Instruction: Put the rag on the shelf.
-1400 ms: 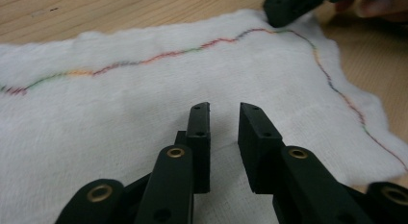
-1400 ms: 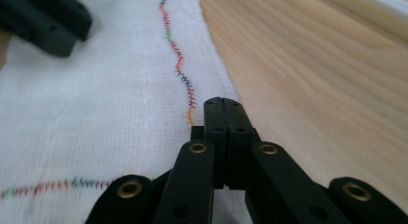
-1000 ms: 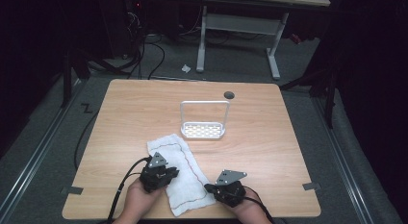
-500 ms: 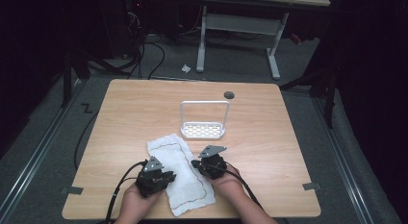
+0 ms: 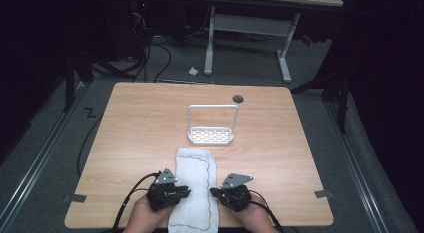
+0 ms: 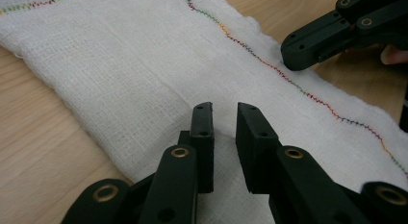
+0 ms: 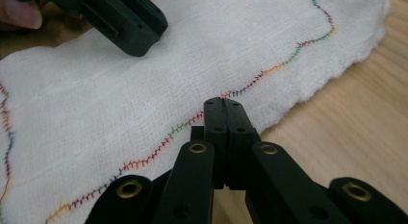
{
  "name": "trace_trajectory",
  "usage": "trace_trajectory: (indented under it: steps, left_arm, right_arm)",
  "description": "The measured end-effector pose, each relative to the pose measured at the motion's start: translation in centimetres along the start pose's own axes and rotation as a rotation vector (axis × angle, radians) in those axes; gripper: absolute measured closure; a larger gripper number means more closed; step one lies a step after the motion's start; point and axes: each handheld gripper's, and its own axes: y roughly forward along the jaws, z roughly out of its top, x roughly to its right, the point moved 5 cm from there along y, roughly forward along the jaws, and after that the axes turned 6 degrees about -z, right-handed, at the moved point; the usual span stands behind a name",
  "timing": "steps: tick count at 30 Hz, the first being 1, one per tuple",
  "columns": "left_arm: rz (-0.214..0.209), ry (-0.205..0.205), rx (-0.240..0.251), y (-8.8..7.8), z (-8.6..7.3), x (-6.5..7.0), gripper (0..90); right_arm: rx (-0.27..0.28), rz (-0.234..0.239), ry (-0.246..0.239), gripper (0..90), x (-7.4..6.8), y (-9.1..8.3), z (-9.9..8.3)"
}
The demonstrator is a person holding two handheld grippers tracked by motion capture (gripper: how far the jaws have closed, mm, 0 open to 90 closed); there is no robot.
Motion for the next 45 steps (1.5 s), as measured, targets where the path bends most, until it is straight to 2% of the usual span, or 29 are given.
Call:
trace_trajectory:
  steps: [2, 3, 6, 8, 10, 12, 14, 17, 20, 22, 23, 25, 27, 29, 30, 32, 33, 35, 38, 42, 44, 45]
  left_arm:
    - [-0.021, -0.004, -0.001, 0.3, 0.3, 0.2, 76.2]
    - [-0.014, 0.004, 0.005, 0.3, 0.6, 0.2, 76.3]
    - [0.020, 0.001, 0.055, -0.2, 1.4, -0.5, 75.4]
    - [0.058, -0.009, 0.051, -0.1, 1.4, -1.3, 74.6]
    - [0.088, -0.016, 0.048, 0.1, 1.2, -1.8, 74.7]
    - [0.087, -0.024, 0.051, 0.4, 1.2, -1.9, 75.7]
    - [0.087, -0.020, 0.048, 0.6, 1.2, -1.7, 77.1]
    - [0.059, -0.008, 0.042, 1.0, 1.2, -0.9, 78.0]
    - [0.012, 0.010, 0.030, 1.6, 1.1, 0.2, 77.9]
    - [-0.029, 0.019, 0.021, 2.0, 1.1, 1.1, 76.6]
    - [-0.042, 0.028, 0.016, 2.2, 1.1, 1.5, 76.6]
    - [-0.038, 0.049, 0.015, 2.2, 1.3, 1.6, 75.1]
    - [-0.013, 0.043, 0.055, 1.5, 1.9, 0.8, 72.0]
    - [0.038, 0.020, 0.101, 0.7, 2.6, -0.7, 68.0]
    - [0.071, 0.004, 0.127, 0.4, 2.9, -1.6, 66.1]
    - [0.117, -0.059, 0.174, 0.1, 3.6, -3.6, 61.8]
    - [0.138, -0.077, 0.185, 0.1, 3.9, -4.3, 59.9]
    - [0.186, -0.078, 0.187, 0.6, 4.5, -5.5, 57.8]
    - [0.195, -0.127, 0.204, 1.3, 5.1, -6.4, 54.5]
    - [0.186, -0.115, 0.167, 2.5, 5.6, -6.6, 54.1]
    - [0.175, -0.130, 0.152, 3.0, 5.7, -6.7, 54.8]
    - [0.187, -0.140, 0.148, 3.2, 5.6, -6.7, 55.5]
  right_arm:
    - [0.007, -0.005, 0.008, 87.7, 0.2, -0.4, -0.3]
    - [0.015, -0.010, 0.025, 86.0, 0.4, -0.6, -0.2]
    - [0.047, -0.029, 0.067, 82.1, 1.8, -0.5, 0.7]
    - [0.059, -0.045, 0.093, 79.7, 2.8, 0.0, 1.4]
    - [0.063, -0.075, 0.102, 80.2, 3.8, 0.7, 2.2]
    - [0.057, -0.100, 0.107, 83.6, 4.6, 1.6, 2.8]
    - [0.026, -0.113, 0.102, 87.0, 5.1, 2.6, 2.9]
    - [0.014, -0.111, 0.091, 88.1, 5.2, 2.7, 2.7]
    - [-0.014, -0.123, 0.056, 88.2, 4.9, 1.6, 1.9]
    - [-0.017, -0.128, 0.039, 88.1, 4.7, 0.2, 0.6]
    - [-0.017, -0.128, 0.039, 88.1, 4.7, 0.2, 0.6]
    - [-0.005, -0.125, 0.054, 85.6, 4.9, -0.5, -0.1]
    - [0.027, -0.103, 0.091, 83.1, 5.2, -0.9, -0.5]
    - [0.045, -0.113, 0.109, 80.9, 5.6, -1.2, -0.5]
    - [0.055, -0.122, 0.113, 80.0, 5.9, -1.3, -0.4]
    - [0.064, -0.131, 0.127, 79.5, 6.4, -1.4, -0.3]
    - [0.067, -0.132, 0.135, 79.4, 6.6, -1.4, -0.3]
    - [0.078, -0.129, 0.148, 78.6, 6.8, -1.6, -0.3]
    - [0.081, -0.132, 0.146, 77.6, 6.8, -1.8, -0.4]
    - [0.081, -0.132, 0.148, 75.5, 6.8, -1.7, -0.5]
    - [0.082, -0.133, 0.152, 73.1, 6.8, -1.6, -0.5]
    - [0.082, -0.131, 0.155, 70.5, 6.8, -1.5, -0.4]
